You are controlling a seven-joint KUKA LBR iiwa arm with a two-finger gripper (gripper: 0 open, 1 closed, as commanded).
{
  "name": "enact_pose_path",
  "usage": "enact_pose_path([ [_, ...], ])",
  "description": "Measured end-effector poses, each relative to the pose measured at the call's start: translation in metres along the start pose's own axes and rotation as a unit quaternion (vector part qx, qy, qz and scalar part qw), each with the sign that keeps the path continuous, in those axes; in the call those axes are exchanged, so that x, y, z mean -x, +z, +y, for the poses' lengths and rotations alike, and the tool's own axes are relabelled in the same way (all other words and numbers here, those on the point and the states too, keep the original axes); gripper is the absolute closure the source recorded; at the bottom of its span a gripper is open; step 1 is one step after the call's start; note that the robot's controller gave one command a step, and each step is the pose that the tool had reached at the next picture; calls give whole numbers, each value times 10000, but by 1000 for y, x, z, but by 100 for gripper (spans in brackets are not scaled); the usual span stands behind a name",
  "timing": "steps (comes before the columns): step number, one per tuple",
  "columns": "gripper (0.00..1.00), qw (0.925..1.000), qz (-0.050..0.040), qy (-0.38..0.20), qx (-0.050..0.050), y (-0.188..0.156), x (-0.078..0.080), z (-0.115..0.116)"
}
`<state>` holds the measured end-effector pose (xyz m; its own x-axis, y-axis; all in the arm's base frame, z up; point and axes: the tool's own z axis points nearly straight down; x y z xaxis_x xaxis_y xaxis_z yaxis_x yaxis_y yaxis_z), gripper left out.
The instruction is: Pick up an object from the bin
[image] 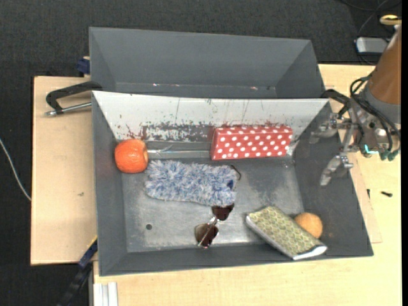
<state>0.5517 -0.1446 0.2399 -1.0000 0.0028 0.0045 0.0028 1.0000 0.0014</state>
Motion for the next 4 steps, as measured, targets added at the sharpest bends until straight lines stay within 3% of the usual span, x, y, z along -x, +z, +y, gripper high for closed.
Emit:
enact_pose_path([
  [1, 100, 10000, -41, -13, -10, -4, 2, 1],
  [2, 0, 10000, -41, -13, -10, -4, 2, 1],
  [3, 100, 10000, -41, -13, -10, -4, 2, 1],
  [4, 0, 10000, -41, -14, -10, -4, 2, 1],
])
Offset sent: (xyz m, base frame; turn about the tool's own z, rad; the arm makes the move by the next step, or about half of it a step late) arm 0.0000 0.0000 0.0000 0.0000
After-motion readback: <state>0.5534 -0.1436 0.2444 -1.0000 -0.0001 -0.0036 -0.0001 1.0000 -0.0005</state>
